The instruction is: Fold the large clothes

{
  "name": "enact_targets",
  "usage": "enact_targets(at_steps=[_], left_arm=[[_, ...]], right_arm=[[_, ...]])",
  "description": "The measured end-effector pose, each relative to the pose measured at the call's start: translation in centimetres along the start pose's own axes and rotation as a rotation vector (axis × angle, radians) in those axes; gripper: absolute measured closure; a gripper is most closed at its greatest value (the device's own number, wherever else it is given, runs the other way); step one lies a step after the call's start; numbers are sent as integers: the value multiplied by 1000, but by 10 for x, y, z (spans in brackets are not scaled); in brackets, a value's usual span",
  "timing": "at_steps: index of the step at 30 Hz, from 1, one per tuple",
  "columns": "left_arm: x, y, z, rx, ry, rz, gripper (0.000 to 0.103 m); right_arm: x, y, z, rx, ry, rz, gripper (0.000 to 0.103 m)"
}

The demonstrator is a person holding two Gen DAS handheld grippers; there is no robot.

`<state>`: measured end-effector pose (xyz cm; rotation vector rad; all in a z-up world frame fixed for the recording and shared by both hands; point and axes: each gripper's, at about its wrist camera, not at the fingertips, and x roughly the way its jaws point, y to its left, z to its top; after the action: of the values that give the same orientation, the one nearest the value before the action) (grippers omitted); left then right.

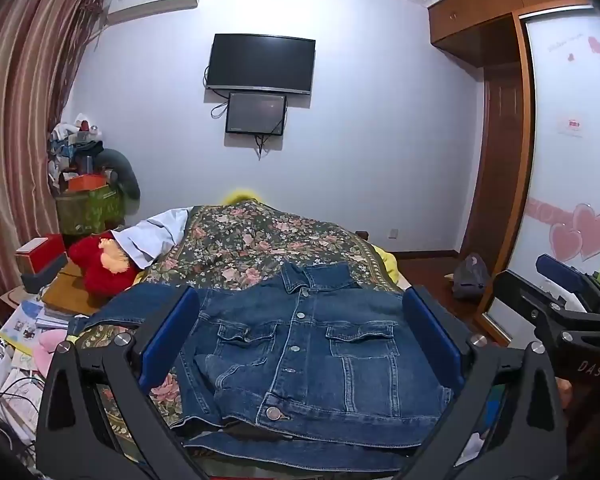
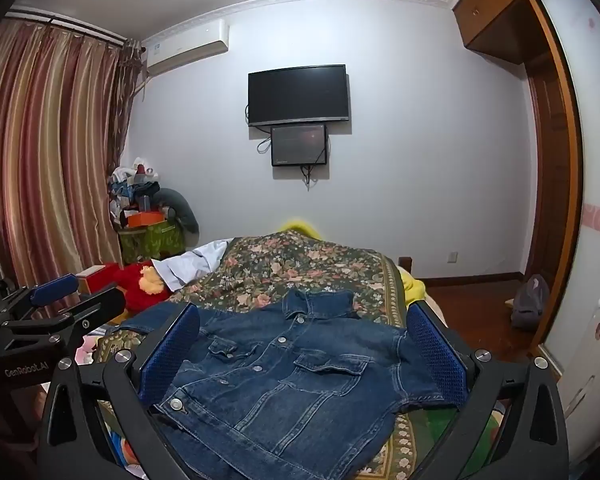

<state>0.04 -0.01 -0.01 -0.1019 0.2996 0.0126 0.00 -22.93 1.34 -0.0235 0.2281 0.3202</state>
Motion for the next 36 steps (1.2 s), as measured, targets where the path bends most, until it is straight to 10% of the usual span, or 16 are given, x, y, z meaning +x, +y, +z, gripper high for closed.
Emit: enact_targets(at_steps=[36], left_arm=[[5,8,-5,-20,9,23,1]], right_arm=[[7,8,-3,11,11,19,0]])
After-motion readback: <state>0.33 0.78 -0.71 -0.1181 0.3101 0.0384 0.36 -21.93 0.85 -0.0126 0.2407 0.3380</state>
